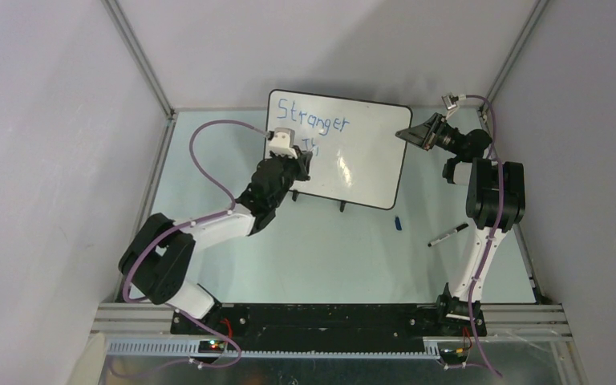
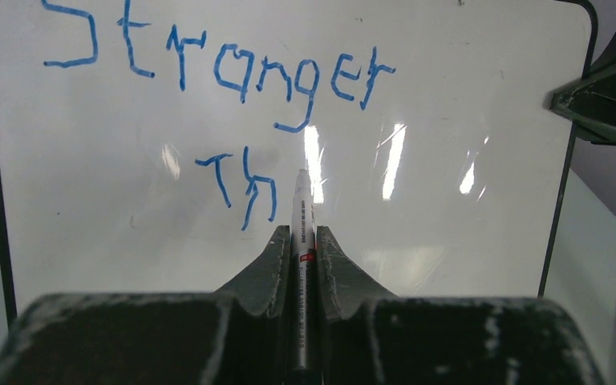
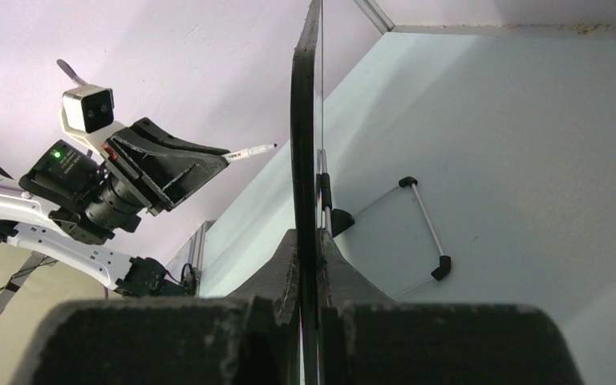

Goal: Write a sentence on the whiteboard

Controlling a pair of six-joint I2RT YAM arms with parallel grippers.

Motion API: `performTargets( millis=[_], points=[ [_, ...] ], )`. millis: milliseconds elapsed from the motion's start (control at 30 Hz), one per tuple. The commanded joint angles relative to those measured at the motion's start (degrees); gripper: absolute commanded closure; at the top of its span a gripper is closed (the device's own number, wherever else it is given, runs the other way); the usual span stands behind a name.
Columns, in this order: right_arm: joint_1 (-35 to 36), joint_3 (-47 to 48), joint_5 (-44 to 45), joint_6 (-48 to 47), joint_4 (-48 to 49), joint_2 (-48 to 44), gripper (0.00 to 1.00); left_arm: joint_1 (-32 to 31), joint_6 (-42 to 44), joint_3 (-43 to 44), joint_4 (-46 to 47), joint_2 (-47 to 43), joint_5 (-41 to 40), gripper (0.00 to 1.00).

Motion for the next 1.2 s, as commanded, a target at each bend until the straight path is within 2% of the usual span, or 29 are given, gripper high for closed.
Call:
performTargets(
  millis=[0,267,400,600,1167],
  points=[
    [-0.51,0.31,0.22,3.80,2.42,-4.30,1.00,-0.88,0.77,3.98,-4.45,-2.26,0.38,1.00],
    [-0.63,-0.18,0.84,2.98,2.33,-4.64,1.00,-1.07,5.61,4.83,-6.48,-2.54,-0.82,1.00],
    [-0.47,-0.21,1.15,2.90,2.32,-5.16,1.00,-1.16,6.08,1.59,0.13,-0.54,0.04,1.00],
    [0.62,-0.19,1.30,2.56,2.38,-4.38,1.00,-1.61,2.47,-0.04,3.34,0.38,2.53,1.00],
    [0.59,-0.17,1.21,3.26,2.32,-4.61,1.00,-1.86,2.06,4.98,-3.54,4.20,0.09,1.00]
  ],
)
